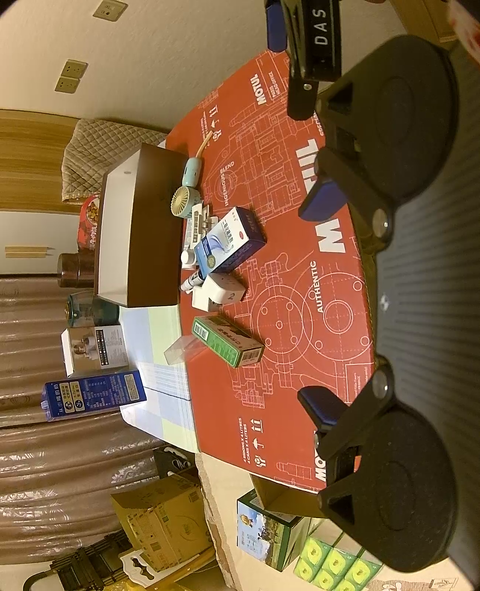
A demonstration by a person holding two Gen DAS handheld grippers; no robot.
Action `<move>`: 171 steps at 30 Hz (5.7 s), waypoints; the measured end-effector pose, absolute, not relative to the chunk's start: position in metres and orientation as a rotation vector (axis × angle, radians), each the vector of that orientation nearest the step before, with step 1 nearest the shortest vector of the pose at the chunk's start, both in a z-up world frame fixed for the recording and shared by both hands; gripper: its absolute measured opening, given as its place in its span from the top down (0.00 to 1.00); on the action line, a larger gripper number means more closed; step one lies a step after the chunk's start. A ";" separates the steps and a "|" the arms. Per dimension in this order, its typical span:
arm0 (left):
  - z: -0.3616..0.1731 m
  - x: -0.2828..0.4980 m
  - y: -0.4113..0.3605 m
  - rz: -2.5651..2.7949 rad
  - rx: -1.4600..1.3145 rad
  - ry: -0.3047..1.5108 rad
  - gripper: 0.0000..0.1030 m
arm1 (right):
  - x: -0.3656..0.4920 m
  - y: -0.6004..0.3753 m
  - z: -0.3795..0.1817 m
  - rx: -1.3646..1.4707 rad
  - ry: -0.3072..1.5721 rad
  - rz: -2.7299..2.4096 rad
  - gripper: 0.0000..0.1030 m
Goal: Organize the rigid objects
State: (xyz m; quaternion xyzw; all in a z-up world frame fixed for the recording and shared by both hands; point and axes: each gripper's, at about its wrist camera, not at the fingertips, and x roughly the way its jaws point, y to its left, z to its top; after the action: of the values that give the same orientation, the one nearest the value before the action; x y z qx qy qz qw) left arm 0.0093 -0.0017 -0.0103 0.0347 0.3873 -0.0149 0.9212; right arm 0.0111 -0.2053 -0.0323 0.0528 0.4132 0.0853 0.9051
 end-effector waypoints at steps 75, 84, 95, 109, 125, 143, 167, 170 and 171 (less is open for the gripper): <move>-0.030 0.038 -0.023 -0.029 0.029 0.846 0.08 | 0.029 -0.242 -0.043 0.138 0.803 0.217 0.02; -0.042 0.041 -0.026 0.017 0.008 0.863 0.12 | 0.035 -0.262 -0.051 0.117 0.749 0.322 0.02; -0.064 0.065 -0.004 0.039 0.023 0.918 0.14 | 0.064 -0.260 -0.069 0.168 0.837 0.371 0.02; -0.086 0.178 0.054 -0.141 0.138 0.922 0.22 | 0.146 -0.193 -0.088 0.194 0.850 0.297 0.02; -0.107 0.249 0.077 -0.281 0.169 0.950 0.25 | 0.203 -0.149 -0.123 0.076 0.868 0.243 0.04; -0.112 0.260 0.033 -0.386 0.223 0.933 0.35 | 0.224 -0.150 -0.146 0.024 0.922 0.293 0.21; -0.138 0.260 -0.007 -0.355 0.265 0.955 0.41 | 0.171 -0.210 -0.154 -0.033 0.896 0.296 0.40; -0.140 0.263 -0.009 -0.357 0.270 0.949 0.46 | 0.159 -0.225 -0.153 0.016 0.885 0.191 0.40; -0.141 0.264 -0.010 -0.355 0.272 0.946 0.49 | 0.157 -0.230 -0.153 0.038 0.880 0.147 0.40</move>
State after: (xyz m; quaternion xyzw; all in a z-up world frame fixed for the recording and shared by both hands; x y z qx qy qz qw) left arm 0.2642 -0.0100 -0.1409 0.1297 0.4517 -0.1696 0.8662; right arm 0.1566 -0.2304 -0.1527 0.0182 0.4254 0.0713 0.9020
